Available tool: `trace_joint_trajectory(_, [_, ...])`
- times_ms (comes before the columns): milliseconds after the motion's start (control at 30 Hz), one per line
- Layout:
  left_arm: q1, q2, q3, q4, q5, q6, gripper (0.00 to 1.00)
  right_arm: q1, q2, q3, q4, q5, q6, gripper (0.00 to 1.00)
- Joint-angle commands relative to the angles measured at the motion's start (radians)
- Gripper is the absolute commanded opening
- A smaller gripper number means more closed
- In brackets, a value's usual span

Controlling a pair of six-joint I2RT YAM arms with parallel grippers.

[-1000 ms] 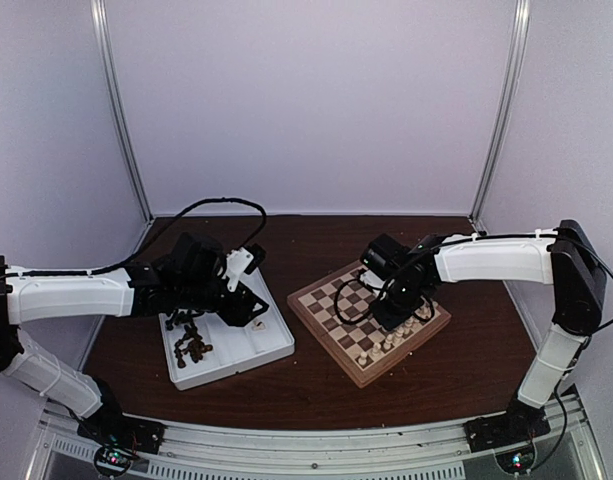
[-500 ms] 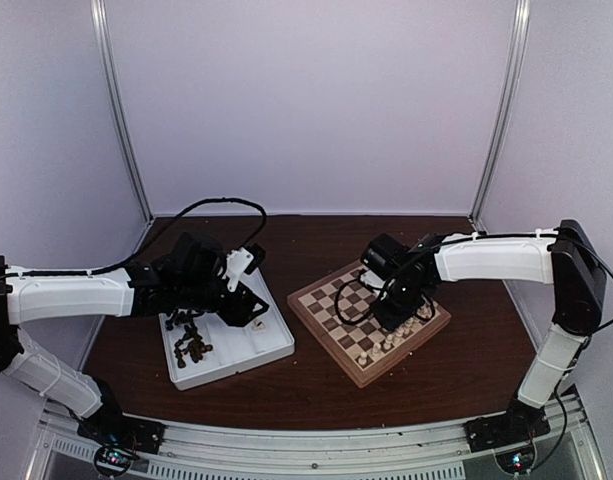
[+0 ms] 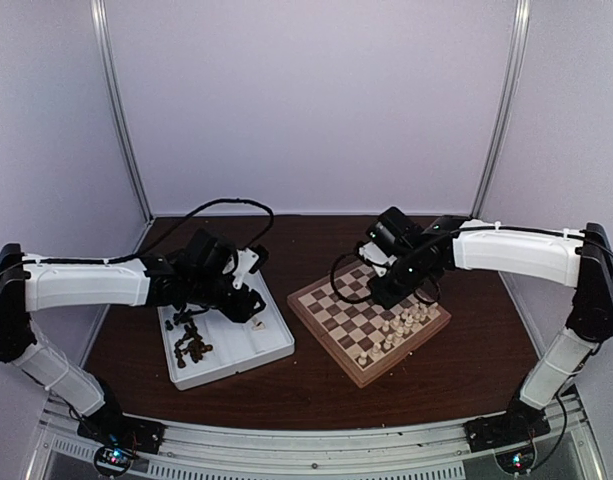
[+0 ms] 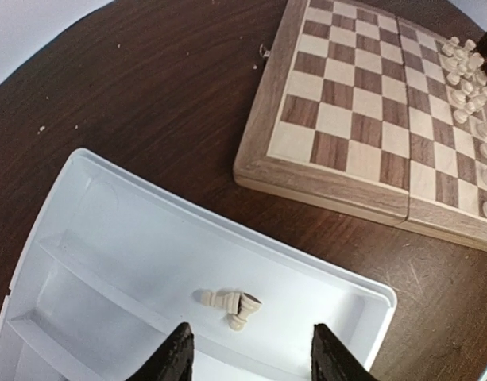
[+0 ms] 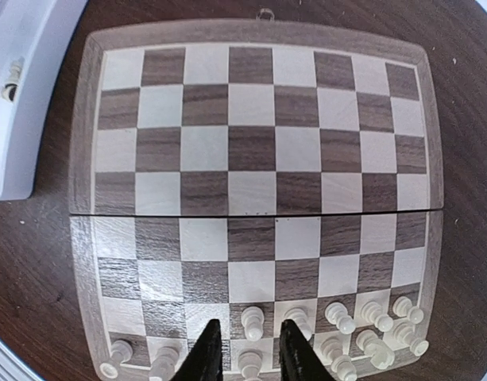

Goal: Set up the chess pieces on the board
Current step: Place the chess piece on the chessboard, then pick up the chess piece from the storage box.

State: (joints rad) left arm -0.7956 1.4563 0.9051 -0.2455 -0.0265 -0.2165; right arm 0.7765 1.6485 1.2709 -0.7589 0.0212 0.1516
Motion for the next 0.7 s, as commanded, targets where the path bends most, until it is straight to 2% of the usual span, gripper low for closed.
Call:
trace_joint_trajectory(0, [0.013, 0.096, 0.096, -0.118, -0.019, -0.014, 0.43, -0.005, -0.065, -0.011, 0.064, -0.011, -0.011, 0.26])
trace_joint_trajectory(167, [0.013, 0.183, 0.163, -0.193, 0.025, 0.018, 0.28, -0.006, -0.082, -0.043, 0.108, -0.020, 0.000, 0.26])
trace_joint_trajectory(433, [0.016, 0.262, 0.228, -0.263, 0.061, 0.021, 0.22, -0.005, -0.090, -0.064, 0.118, -0.019, 0.006, 0.26])
trace_joint_trajectory(667, [0.028, 0.316, 0.274, -0.317, 0.088, 0.028, 0.21, -0.006, -0.090, -0.064, 0.115, -0.044, 0.003, 0.26])
